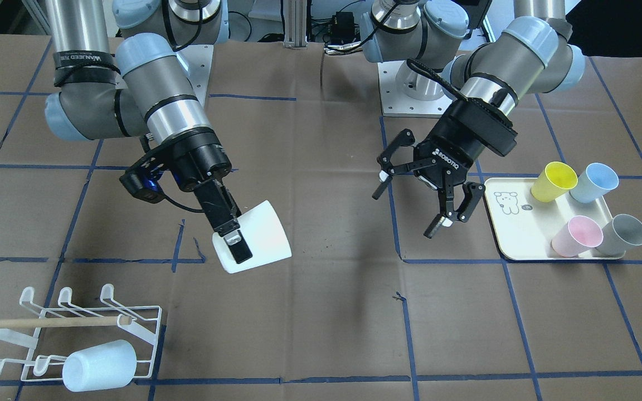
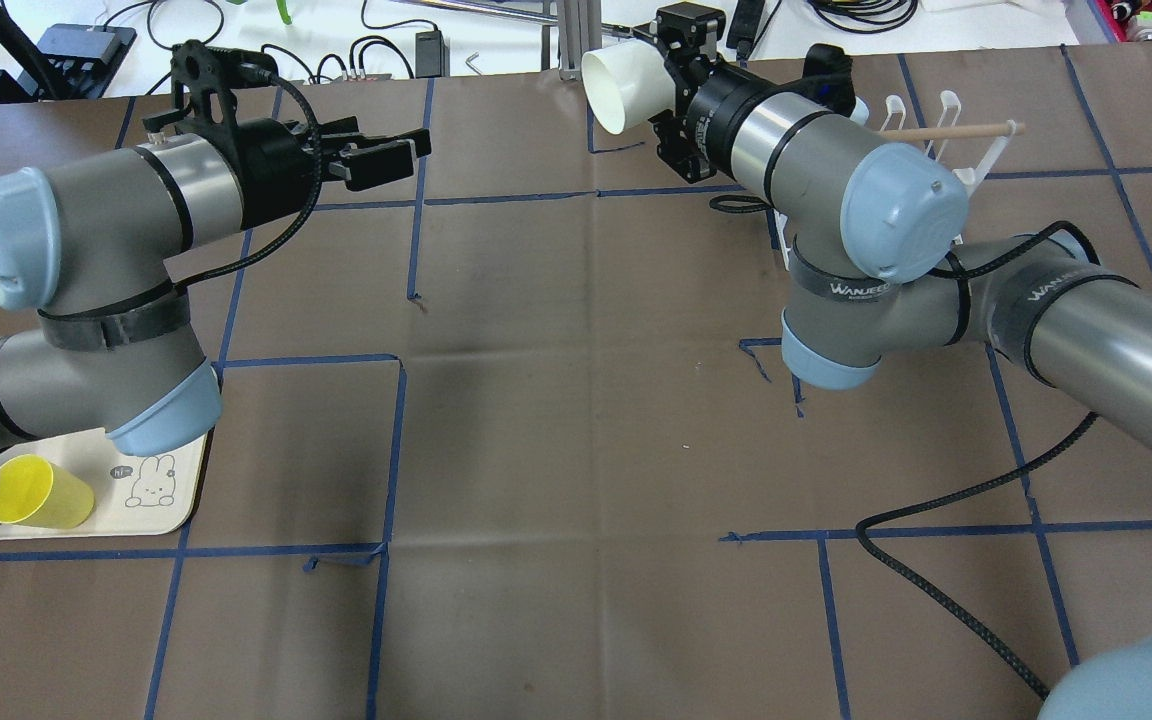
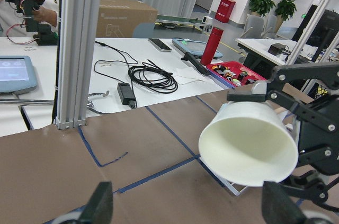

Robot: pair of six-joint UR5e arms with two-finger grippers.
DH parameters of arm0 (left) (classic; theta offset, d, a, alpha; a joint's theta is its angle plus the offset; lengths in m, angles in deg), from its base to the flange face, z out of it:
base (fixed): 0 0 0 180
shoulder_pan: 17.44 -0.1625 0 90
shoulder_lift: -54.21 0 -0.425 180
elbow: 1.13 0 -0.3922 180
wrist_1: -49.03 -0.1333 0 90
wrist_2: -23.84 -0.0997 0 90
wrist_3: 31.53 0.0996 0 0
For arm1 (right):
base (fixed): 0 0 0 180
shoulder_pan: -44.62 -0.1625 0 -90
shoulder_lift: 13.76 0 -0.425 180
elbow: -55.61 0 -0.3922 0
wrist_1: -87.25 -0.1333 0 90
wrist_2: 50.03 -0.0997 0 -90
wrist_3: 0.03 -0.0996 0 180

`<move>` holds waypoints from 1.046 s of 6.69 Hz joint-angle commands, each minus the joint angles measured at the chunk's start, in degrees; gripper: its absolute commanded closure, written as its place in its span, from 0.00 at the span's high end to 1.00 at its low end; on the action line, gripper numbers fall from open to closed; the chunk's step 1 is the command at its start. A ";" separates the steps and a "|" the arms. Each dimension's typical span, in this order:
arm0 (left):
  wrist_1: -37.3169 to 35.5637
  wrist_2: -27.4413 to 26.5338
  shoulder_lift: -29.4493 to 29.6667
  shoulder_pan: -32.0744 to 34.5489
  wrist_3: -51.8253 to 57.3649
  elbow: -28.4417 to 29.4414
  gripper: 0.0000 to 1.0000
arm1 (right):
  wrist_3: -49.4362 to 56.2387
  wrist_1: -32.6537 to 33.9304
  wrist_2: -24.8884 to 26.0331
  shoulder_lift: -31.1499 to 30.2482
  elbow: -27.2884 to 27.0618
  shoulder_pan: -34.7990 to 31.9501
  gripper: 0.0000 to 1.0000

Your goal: Transfer IKEA cup to right arm and place on rack

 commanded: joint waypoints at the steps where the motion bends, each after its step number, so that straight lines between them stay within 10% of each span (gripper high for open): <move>1: 20.95 -12.16 1.13 1.38 -4.18 13.37 0.99 | 10.45 0.03 -0.16 0.26 1.90 6.63 0.14; 5: 75.08 -35.74 0.88 6.22 -4.64 33.36 0.99 | 57.73 1.70 -0.25 4.83 4.73 16.47 0.10; 7: 82.15 -35.77 -0.36 6.31 -4.72 33.23 0.99 | 76.58 1.79 0.01 6.85 5.87 20.26 0.10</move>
